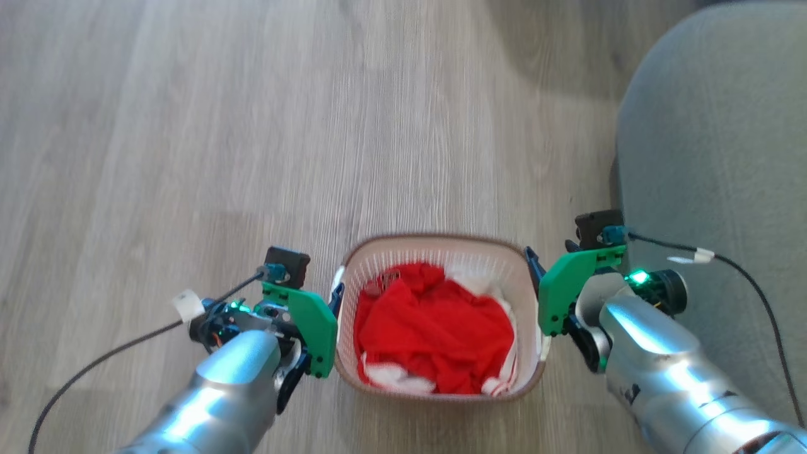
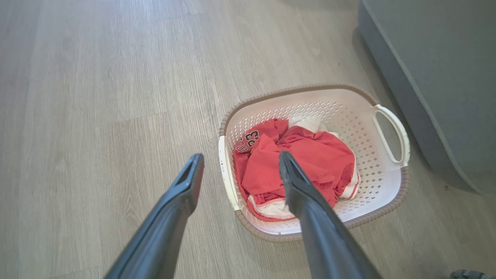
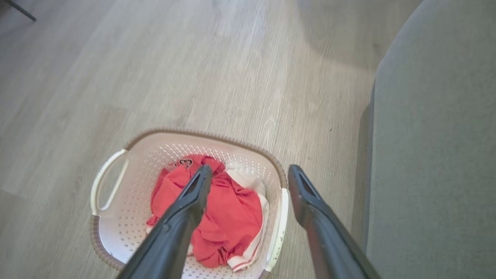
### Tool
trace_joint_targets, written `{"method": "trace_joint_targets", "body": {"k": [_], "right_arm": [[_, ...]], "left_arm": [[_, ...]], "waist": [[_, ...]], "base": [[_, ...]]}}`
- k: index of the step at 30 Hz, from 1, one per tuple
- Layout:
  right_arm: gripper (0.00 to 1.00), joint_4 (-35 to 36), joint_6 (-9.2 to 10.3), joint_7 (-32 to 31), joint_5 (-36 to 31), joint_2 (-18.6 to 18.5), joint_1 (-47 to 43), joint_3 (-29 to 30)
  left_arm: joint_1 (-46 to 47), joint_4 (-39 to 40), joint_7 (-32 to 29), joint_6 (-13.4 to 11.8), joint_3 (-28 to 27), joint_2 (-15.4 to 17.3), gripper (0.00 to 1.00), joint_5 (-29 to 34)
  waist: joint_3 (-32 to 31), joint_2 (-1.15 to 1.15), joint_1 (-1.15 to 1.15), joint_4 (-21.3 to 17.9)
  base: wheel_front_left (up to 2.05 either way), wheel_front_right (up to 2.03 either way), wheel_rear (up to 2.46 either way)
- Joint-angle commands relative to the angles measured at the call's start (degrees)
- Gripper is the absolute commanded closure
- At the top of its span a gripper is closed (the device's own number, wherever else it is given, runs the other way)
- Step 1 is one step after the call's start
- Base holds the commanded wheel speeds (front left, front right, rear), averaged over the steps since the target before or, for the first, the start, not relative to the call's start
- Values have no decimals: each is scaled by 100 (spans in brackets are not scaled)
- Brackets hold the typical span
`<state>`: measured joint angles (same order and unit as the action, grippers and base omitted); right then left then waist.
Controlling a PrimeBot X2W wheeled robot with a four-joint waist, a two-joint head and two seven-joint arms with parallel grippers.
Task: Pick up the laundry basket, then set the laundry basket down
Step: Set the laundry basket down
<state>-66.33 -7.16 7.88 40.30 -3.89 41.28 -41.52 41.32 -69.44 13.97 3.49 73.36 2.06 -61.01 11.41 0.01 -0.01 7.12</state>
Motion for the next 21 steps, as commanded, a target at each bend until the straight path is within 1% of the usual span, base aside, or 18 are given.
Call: {"method": "trace_joint_targets", "body": {"k": [1,4,6,8,9,12,15,17,19,21], "right_arm": [[0,213,-33,264,77,101,-117,-89],[0,377,-33,512,149,101,-203,-83],[0,475,-33,625,155,101,-250,-27],[0,573,-33,684,118,101,-292,85],[0,642,-33,699,78,100,-306,173],[0,1244,-33,708,-394,-23,-393,862],[0,1971,-33,709,-1024,-15,-820,1578],[0,2501,-33,710,-1437,11,-1156,1993],[0,3009,-33,710,-1830,36,-1501,2293],[0,3490,-33,710,-2080,61,-1824,2515]], "left_arm": [[93,76,94,-74,-199,92,0,84],[114,557,99,-317,-664,271,0,299],[14,987,100,-569,-1125,438,0,494],[-149,1525,101,-820,-1632,639,0,817],[-266,1805,101,-930,-1886,728,0,996],[-715,2681,102,-1190,-2601,947,0,1627],[-1200,3458,102,-1354,-3256,1070,0,2211],[-1513,3957,102,-1415,-3649,1098,0,2609],[-1821,4407,102,-1430,-4016,1068,0,2958],[-2118,4820,102,-1398,-4423,963,0,3186]], "waist": [[-497,-1,1,13],[-736,-1,1,53],[-881,-1,1,74],[-997,-1,1,88],[-1049,-1,1,94],[-1176,-1,1,104],[-1258,-1,1,108],[-1300,-1,1,114],[-1329,-1,1,126],[-1347,-1,1,142]], "base": [[0,0,0],[0,0,0],[0,0,0],[0,0,0],[0,0,0],[0,0,0],[0,0,0],[0,0,0],[0,0,0],[0,0,0]]}}
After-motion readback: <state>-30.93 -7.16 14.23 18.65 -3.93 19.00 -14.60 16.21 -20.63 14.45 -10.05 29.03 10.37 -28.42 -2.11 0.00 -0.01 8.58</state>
